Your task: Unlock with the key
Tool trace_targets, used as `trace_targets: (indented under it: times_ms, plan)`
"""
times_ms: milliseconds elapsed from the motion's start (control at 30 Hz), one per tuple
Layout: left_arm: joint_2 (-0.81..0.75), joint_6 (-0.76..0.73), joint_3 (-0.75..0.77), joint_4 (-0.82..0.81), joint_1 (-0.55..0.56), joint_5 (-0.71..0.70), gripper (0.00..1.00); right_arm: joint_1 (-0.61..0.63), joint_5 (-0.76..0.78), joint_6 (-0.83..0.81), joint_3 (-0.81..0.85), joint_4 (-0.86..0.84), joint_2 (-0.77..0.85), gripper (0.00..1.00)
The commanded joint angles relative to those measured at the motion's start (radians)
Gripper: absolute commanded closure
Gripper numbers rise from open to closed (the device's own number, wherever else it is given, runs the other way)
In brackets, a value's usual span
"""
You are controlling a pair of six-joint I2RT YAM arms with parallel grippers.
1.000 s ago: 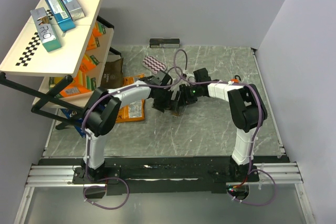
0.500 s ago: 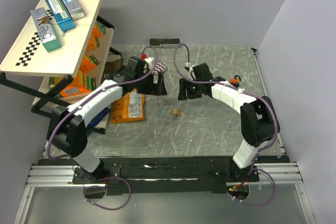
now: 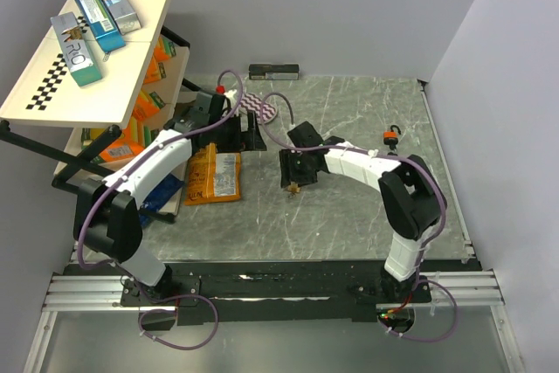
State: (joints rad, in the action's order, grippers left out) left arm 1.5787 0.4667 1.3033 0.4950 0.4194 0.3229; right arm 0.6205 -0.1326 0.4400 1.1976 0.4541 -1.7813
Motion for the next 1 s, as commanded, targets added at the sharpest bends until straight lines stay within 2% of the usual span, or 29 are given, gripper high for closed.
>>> trace_targets:
  times_ms: [0,167,467,967]
  plan:
    - [-0.046,0.030,-0.024,-0.026,-0.008,0.048,0.04,-0.002,0.056,0.054,0.054,0.067,-0.052,0.37]
    - [-0.063,0.004,-0.015,-0.013,-0.011,0.024,0.04,0.001,0.100,0.066,0.046,0.060,-0.064,0.37]
    - [-0.100,0.012,-0.041,-0.027,-0.014,0.025,0.04,0.016,0.178,0.011,0.175,0.133,-0.178,0.39]
    - [-0.111,0.018,-0.058,-0.041,-0.024,0.036,0.04,0.091,0.312,-0.078,0.138,0.166,-0.185,0.41]
